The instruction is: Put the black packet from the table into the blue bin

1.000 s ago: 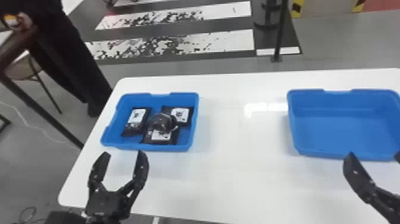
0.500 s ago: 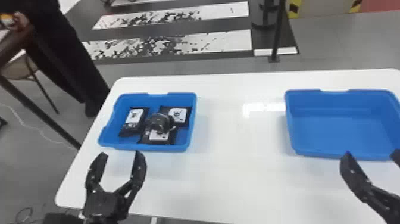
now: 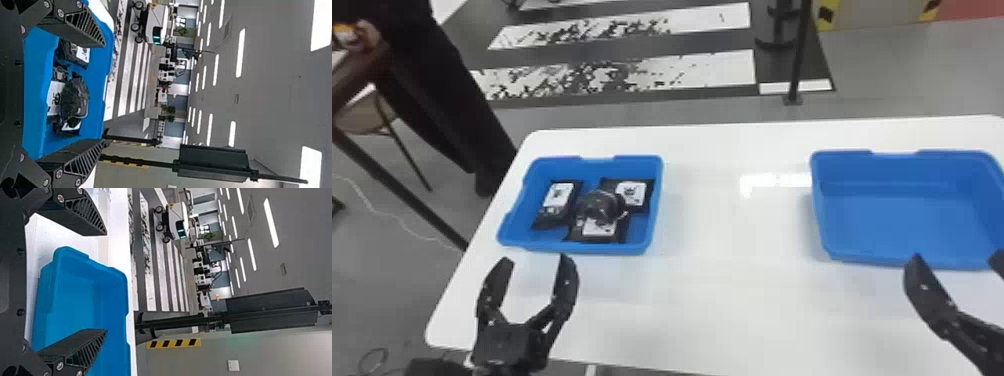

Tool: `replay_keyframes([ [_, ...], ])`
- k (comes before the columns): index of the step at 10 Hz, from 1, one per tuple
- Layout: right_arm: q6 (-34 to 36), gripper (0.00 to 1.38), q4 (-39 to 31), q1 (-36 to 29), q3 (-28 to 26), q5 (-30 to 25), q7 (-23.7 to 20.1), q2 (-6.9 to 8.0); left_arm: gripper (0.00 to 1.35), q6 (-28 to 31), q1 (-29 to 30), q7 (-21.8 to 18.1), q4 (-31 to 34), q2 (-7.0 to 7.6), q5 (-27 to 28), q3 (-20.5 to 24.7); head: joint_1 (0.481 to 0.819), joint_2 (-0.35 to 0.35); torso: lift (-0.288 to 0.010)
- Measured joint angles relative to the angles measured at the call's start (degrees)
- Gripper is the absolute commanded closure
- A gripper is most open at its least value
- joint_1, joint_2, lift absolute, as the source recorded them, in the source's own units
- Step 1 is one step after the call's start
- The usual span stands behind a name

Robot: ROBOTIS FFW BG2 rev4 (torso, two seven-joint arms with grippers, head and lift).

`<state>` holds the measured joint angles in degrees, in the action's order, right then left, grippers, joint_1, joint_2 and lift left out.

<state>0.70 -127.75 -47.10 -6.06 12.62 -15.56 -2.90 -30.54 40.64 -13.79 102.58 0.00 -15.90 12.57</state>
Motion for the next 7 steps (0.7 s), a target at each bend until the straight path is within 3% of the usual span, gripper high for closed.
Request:
replay_keyframes([
  [7,0.0,0.14,0.0,0.0,0.0,0.1,0.0,0.0,0.18,-0.1,0.2,0.2,0.0,0.0,-0.5,0.0,0.695,0.189,-0.11],
])
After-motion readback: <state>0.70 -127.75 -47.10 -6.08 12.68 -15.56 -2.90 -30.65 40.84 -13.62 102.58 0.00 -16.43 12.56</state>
